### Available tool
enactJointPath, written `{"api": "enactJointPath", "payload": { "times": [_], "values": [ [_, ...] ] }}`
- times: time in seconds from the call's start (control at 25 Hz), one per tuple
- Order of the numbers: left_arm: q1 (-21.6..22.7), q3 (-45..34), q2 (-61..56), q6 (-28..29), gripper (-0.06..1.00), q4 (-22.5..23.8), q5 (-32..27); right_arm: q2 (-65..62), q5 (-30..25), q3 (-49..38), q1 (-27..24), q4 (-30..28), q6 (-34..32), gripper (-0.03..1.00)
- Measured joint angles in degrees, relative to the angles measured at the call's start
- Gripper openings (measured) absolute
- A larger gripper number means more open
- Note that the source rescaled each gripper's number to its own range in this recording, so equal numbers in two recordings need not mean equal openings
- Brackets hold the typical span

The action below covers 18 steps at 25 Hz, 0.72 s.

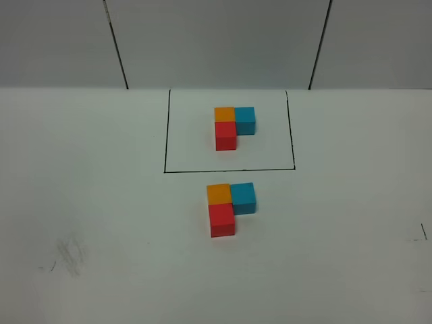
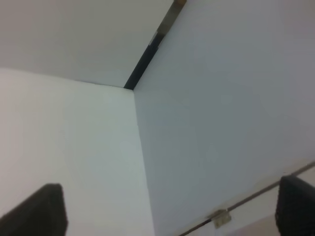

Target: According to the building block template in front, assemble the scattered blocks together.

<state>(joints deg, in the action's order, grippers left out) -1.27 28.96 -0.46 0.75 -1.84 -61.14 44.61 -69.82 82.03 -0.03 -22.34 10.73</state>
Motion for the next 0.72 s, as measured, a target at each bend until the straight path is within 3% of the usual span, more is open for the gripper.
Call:
{"api": "enactJointPath", "payload": {
  "times": [0.2,0.44,0.72],
  "values": [
    [0.0,0.0,0.0,0.0,0.65,0.0,0.0,-15.3,0.7,-14.1,0.5,5.1,0.0,0.80],
    [0.0,0.0,0.0,0.0,0.65,0.0,0.0,-32.8,6.1,-30.3,0.5,12.6,0.0,0.80],
    [0.0,0.0,0.0,0.0,0.65,0.0,0.0,-44.9,7.5,-40.9,0.5,16.4,-4.4,0.80]
  ]
}}
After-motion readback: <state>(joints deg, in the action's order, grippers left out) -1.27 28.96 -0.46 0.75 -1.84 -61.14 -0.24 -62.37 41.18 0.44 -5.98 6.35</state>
